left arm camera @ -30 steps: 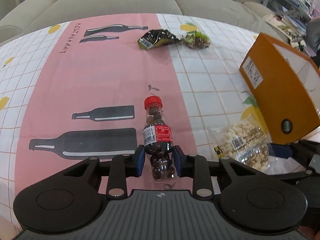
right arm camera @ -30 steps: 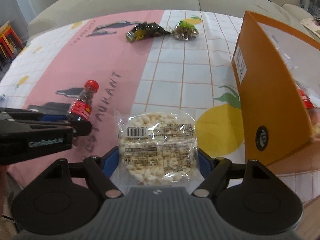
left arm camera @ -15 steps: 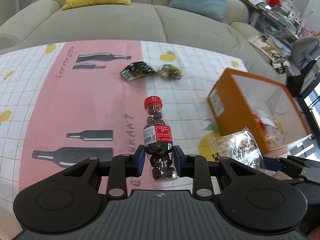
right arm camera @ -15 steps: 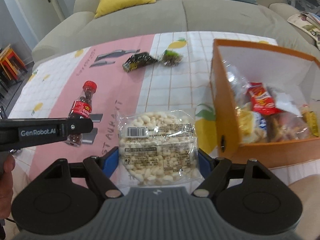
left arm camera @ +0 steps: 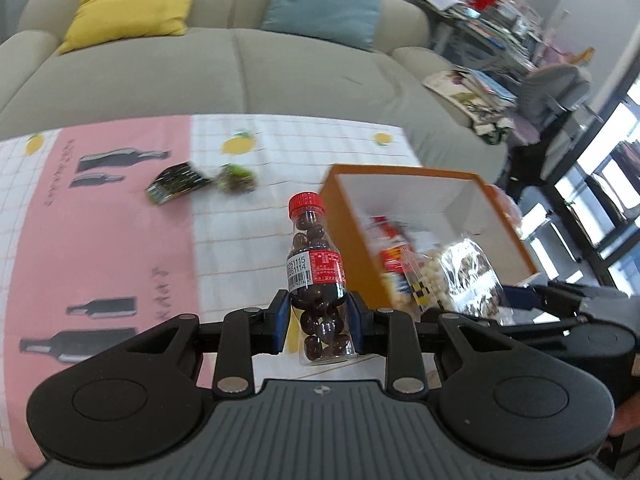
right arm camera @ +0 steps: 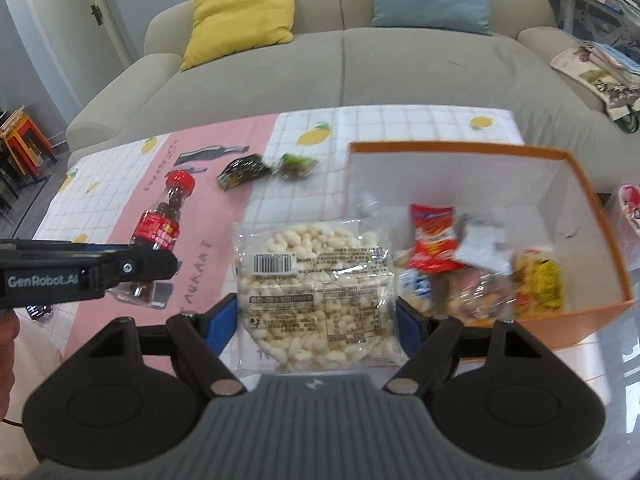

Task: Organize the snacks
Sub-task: 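Carry the cola bottle and rice-cracker pack with both tools over the orange box, then open both tools to drop the bottle and rice-cracker pack into the box, then withdraw both tools from the box toward the seaweed packet and green bag, then grasp the dark seaweed packet with the left tool while the right tool grasps the green bag, then carry the seaweed packet and green bag with both tools over the orange box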

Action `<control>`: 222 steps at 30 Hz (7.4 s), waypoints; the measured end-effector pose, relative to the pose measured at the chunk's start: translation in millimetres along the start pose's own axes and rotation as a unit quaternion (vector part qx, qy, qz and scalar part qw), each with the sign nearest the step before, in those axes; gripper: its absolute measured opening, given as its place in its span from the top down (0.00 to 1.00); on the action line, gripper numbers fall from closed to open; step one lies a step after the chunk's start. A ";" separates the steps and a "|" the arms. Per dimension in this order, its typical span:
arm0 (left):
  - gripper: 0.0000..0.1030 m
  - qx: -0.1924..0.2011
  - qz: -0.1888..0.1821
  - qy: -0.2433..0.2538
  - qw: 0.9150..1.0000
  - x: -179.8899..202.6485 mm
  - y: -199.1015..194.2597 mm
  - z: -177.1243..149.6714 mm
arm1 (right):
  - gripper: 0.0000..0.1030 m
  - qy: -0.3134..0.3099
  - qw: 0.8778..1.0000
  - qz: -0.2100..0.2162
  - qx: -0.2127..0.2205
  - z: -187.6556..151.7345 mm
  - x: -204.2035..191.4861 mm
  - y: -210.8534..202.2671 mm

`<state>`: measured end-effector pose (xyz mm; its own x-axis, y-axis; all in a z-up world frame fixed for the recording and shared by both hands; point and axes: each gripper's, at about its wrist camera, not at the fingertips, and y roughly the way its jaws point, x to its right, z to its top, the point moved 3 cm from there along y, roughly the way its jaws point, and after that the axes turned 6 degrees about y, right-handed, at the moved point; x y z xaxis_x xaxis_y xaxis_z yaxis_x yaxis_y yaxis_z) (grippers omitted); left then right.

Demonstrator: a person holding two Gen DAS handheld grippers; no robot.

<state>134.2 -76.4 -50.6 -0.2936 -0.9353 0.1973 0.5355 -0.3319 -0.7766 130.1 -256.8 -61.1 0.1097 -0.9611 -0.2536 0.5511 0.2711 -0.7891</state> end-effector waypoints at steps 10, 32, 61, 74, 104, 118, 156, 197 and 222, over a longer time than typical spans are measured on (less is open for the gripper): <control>0.68 -0.016 -0.052 0.043 0.998 62.3 37.2 39.7 | 0.25 -0.020 0.999 -0.045 0.006 36.7 57.3 -15.2; 0.68 -0.144 -0.055 0.111 0.982 120.5 164.6 56.8 | 0.25 -0.026 0.991 -0.100 -0.082 57.4 164.5 68.0; 0.61 -0.194 0.001 0.162 0.967 122.0 220.3 60.9 | 0.20 -0.045 0.979 -0.128 -0.152 64.4 186.7 131.6; 0.28 -0.146 0.004 0.165 0.975 118.2 171.4 70.6 | 0.11 -0.026 0.976 -0.156 -0.147 75.4 175.3 96.7; 0.23 0.053 0.091 0.088 0.991 8.4 -5.8 15.6 | 0.07 0.116 0.978 -0.143 0.099 0.3 13.7 4.4; 0.23 0.087 0.114 0.047 0.989 -69.6 -21.2 -22.5 | 0.16 0.051 0.983 -0.121 0.127 -30.1 -70.4 41.2; 0.22 0.027 0.057 0.176 0.982 -171.5 135.9 46.0 | 0.34 -0.232 0.967 -0.089 0.051 80.4 -116.0 247.5; 0.99 -0.012 0.050 0.237 0.970 -156.0 150.0 0.4 | 0.67 -0.398 0.915 -0.056 -0.023 45.4 -137.4 267.0; 0.99 0.015 0.022 0.005 1.000 -103.5 23.9 -60.7 | 0.74 -0.030 0.999 0.039 -0.003 -35.1 -90.3 112.2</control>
<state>129.3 19.9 -125.9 -0.2775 -0.9477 0.1579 0.5720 -0.2950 -0.7654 153.0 -137.7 -146.3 0.2009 -0.9387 -0.2801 0.5349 0.3447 -0.7714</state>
